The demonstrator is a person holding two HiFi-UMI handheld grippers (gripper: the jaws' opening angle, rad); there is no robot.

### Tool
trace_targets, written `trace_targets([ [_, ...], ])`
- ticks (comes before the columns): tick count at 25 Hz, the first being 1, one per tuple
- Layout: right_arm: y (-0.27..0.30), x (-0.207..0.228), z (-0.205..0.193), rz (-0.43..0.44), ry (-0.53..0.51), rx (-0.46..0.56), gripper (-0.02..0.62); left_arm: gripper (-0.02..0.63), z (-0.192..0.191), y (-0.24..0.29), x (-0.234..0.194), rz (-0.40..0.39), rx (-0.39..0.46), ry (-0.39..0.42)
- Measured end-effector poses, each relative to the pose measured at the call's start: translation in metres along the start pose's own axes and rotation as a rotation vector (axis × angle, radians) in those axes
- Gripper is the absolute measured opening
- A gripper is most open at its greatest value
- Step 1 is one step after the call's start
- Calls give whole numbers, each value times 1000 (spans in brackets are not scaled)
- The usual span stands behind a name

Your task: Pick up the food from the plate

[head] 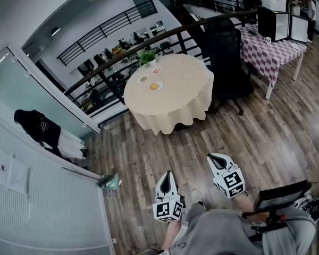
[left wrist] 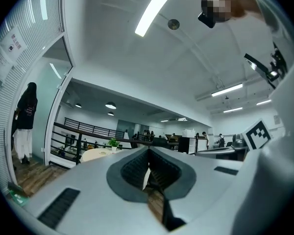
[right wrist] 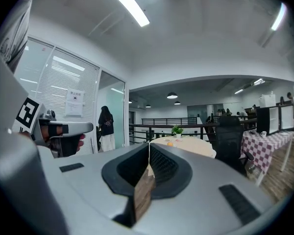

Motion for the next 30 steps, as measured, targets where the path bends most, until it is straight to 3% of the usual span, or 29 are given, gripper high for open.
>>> trace_targets([
  [11,87,-10,1,-39,-12,-32,17,11,-2,52,-86,-47,-15,-35],
  [18,132,-20,0,-74,-17,-28,17,11,-7,84,-127,-121,-7,-55],
  [24,161,-25,2,-112,-10,-4,17,11,-10,110,-156,-178,-13,-47],
  [30,171,-26,-2,-115,-13,-8,17,11,-10,127,-168,-184,2,-61],
])
Point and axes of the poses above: the fingertips, and each gripper's own axes: y forward along the fingers, x to its right, z out of its top, the point moved 2 cm from there along -y, backward along the fingers, and after that the axes turned 7 degrees about x, right-handed, at the moved point
